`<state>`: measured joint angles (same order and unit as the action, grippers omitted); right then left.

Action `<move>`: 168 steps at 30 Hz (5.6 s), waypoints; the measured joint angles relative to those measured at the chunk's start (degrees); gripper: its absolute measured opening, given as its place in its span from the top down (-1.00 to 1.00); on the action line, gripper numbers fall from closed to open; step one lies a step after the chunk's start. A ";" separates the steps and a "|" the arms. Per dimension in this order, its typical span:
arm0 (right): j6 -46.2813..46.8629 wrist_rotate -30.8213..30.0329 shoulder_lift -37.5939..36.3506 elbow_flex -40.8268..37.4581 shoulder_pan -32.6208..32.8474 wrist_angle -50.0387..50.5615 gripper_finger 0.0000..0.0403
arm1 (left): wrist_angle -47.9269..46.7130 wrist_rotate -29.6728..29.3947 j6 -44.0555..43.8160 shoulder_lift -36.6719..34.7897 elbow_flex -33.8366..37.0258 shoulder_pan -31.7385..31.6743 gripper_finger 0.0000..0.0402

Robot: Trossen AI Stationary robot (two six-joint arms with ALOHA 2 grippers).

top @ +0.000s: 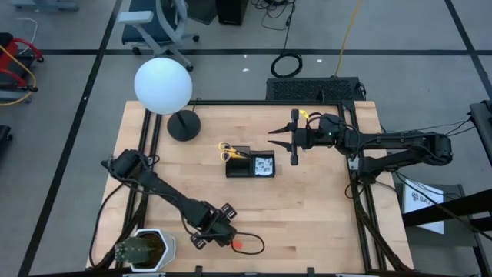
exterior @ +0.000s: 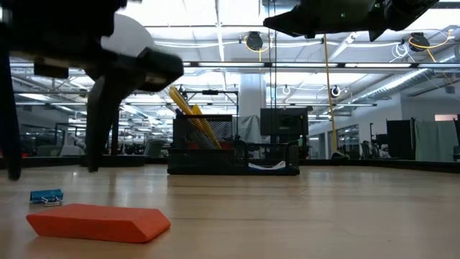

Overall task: Pick and place office supplies into organizer
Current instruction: Put the blue binder clip into the desk organizer

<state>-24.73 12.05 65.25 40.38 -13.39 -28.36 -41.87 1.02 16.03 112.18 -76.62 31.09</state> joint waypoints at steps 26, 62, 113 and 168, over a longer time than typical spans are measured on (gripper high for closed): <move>0.00 0.00 0.00 0.00 -0.01 -0.04 0.46 | 7.23 1.60 -2.73 -0.28 3.96 0.04 0.04; 0.00 -0.02 0.00 0.00 -0.01 -0.05 0.46 | 5.96 2.25 -4.04 0.22 4.68 -0.81 0.07; 0.00 0.00 0.00 0.00 -0.01 -0.02 0.46 | -2.07 -17.93 -3.64 -7.01 3.76 -5.73 0.76; 0.00 -0.01 0.00 0.00 0.01 -0.04 0.46 | 3.24 -25.40 9.36 -7.02 3.67 -24.71 0.29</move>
<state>-24.73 12.05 65.25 40.38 -13.39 -28.40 -38.63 -24.38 25.39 105.16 -72.95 6.38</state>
